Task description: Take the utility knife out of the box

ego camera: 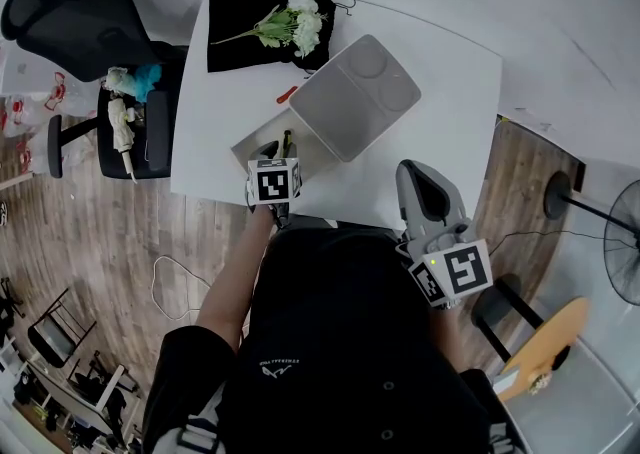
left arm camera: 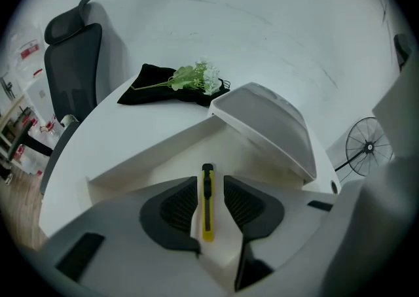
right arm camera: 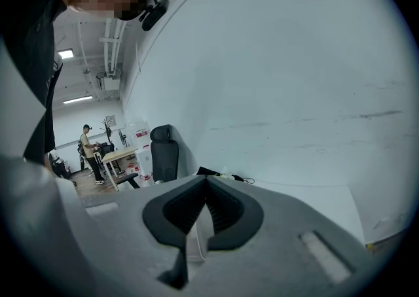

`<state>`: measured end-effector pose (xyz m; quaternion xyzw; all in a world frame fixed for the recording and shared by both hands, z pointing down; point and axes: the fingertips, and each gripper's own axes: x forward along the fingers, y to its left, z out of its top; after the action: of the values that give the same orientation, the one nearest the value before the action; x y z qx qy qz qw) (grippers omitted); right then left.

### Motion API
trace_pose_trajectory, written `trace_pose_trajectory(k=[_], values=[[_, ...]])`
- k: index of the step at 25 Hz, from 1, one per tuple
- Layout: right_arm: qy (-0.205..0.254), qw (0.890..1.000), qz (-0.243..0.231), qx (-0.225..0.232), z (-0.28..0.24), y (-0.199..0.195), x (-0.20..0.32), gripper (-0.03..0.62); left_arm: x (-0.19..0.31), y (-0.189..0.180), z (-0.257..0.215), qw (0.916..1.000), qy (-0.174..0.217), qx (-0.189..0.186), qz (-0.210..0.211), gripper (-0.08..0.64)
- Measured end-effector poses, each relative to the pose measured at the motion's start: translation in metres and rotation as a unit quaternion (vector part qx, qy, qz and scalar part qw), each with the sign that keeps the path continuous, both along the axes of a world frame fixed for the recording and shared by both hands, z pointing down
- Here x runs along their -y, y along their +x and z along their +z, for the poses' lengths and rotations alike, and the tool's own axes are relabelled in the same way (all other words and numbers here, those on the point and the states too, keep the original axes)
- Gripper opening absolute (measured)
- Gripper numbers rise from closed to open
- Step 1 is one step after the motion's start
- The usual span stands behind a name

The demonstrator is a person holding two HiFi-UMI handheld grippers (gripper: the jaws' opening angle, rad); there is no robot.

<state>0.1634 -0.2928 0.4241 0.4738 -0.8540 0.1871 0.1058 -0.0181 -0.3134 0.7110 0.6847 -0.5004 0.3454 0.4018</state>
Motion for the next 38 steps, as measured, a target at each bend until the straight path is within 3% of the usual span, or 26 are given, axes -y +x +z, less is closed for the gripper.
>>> trace_pose_trajectory(k=[15,22,28,38], values=[[-0.011,1.000,0.012,-0.004,0.007,0.014,0.002,0.003,0.007,0.000,0.024,0.9993,-0.019,0.032,-0.002,0.126],[-0.012,1.000,0.011,-0.003,0.009,0.017,0.002,0.005,0.010,-0.002,0.024,0.9983,-0.015,0.055,0.009,0.069],[-0.006,1.000,0.003,-0.001,0.007,0.015,-0.001,0.005,0.009,0.000,0.024,0.9988,-0.017,0.046,0.008,0.063],[-0.002,1.000,-0.014,0.009,0.003,0.012,-0.002,0.005,0.018,0.002,-0.016,0.9991,0.036,0.022,-0.007,0.063]])
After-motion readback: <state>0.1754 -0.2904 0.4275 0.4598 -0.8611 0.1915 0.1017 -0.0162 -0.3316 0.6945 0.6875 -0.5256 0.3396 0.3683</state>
